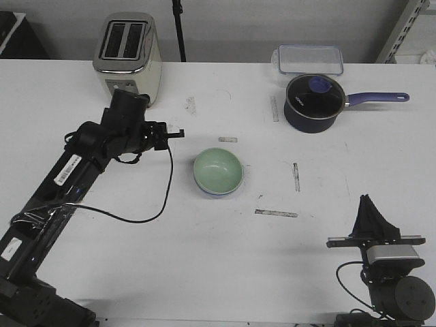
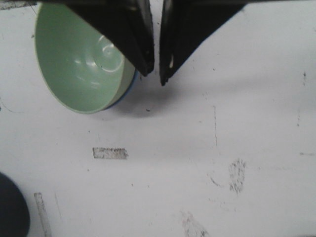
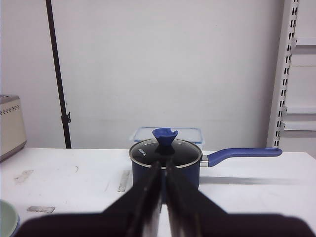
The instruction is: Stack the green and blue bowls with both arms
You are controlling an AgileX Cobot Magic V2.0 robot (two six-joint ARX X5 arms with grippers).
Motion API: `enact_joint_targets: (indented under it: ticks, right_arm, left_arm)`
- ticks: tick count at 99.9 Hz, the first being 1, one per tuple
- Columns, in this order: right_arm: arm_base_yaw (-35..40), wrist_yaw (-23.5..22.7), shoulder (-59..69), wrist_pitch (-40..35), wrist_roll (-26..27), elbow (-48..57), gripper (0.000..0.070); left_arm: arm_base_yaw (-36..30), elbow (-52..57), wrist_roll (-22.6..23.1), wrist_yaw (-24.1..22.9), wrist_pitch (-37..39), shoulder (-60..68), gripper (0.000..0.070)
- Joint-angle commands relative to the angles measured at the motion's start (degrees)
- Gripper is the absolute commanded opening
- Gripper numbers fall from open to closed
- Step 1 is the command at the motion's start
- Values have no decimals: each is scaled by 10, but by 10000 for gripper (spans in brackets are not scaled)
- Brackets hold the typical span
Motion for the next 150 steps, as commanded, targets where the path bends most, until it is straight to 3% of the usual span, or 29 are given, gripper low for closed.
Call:
enact_joint_targets:
  ticks: [1, 46, 73, 150]
  right_arm:
    - [0, 0, -1, 6, 3, 1, 10]
    - [0, 0, -1, 6, 3, 1, 10]
    - [0, 0, -1, 6, 3, 1, 10]
    - [0, 0, -1, 6, 3, 1, 10]
  left_arm:
    - [7, -14, 31, -2, 32, -14, 0]
    - [106, -276, 205, -2, 357, -191, 0]
    - [175, -456, 226, -2, 540, -304, 0]
    - [213, -783, 226, -3, 559, -677, 1]
